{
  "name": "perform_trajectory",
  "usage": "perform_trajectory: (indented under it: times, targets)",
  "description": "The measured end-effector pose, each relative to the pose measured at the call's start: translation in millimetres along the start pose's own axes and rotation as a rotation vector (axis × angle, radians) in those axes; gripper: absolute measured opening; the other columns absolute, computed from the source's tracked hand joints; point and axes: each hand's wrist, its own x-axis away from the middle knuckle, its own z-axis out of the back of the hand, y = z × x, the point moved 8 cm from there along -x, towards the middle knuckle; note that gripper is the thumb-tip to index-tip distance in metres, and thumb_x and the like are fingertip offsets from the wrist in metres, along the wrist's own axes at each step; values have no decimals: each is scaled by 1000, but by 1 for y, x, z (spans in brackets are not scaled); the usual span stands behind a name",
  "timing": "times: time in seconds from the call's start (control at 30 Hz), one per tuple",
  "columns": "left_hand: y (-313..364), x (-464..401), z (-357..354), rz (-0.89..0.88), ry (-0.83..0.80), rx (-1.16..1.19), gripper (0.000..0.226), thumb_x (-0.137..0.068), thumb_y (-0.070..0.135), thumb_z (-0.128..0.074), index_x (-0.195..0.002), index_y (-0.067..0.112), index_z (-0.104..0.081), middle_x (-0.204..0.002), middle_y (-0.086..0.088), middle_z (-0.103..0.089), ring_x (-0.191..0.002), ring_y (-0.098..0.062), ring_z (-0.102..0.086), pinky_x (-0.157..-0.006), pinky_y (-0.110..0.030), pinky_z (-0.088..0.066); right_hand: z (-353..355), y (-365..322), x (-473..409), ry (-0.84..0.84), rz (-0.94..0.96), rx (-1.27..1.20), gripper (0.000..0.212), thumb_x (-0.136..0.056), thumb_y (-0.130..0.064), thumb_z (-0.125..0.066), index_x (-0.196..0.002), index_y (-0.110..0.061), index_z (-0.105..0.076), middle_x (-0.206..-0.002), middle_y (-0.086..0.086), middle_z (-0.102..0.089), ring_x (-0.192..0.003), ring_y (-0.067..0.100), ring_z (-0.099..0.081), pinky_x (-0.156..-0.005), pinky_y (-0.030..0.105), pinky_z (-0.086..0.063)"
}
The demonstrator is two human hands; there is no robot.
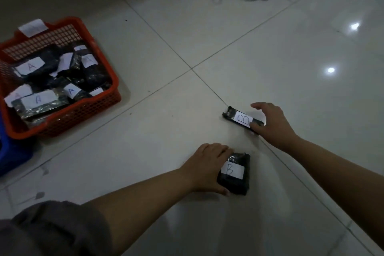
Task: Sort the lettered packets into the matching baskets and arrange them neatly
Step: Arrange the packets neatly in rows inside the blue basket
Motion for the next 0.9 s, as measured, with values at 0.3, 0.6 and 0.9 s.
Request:
perform_trajectory:
  times: [0.3, 0.6, 0.9]
  targets:
    - [-50, 30, 44, 78, 234, 13, 61, -68, 51, -67, -120, 22, -51, -115, 7, -56, -108, -12, -50, -93, -23, -25, -50, -12, -24, -125, 32, 345, 67, -78, -30, -70, -135, -10, -42, -130, 15, -48, -116, 35, -44, -94, 40, -36]
    - [-120, 151, 162, 257, 408, -41, 57, -64, 54, -69, -113, 32, -50, -103, 21, -50, -99, 0, -46, -86, -23, -26, -59, -127, -24, -51, 199, 25, 43, -72, -21, -77, -112, -11, -62, -94, 4, -54, -87, 21, -52, -70, 27, -35]
    - [-203, 376, 270, 598, 819, -167, 72, -58, 57, -70, -118, 21, -51, -111, 4, -59, -102, -17, -54, -89, -43, -43, -92, -352, -18, -102, 421, -110, 45, -74, -26, -77, -114, -14, -61, -98, 5, -59, -81, 17, -54, -71, 26, -37]
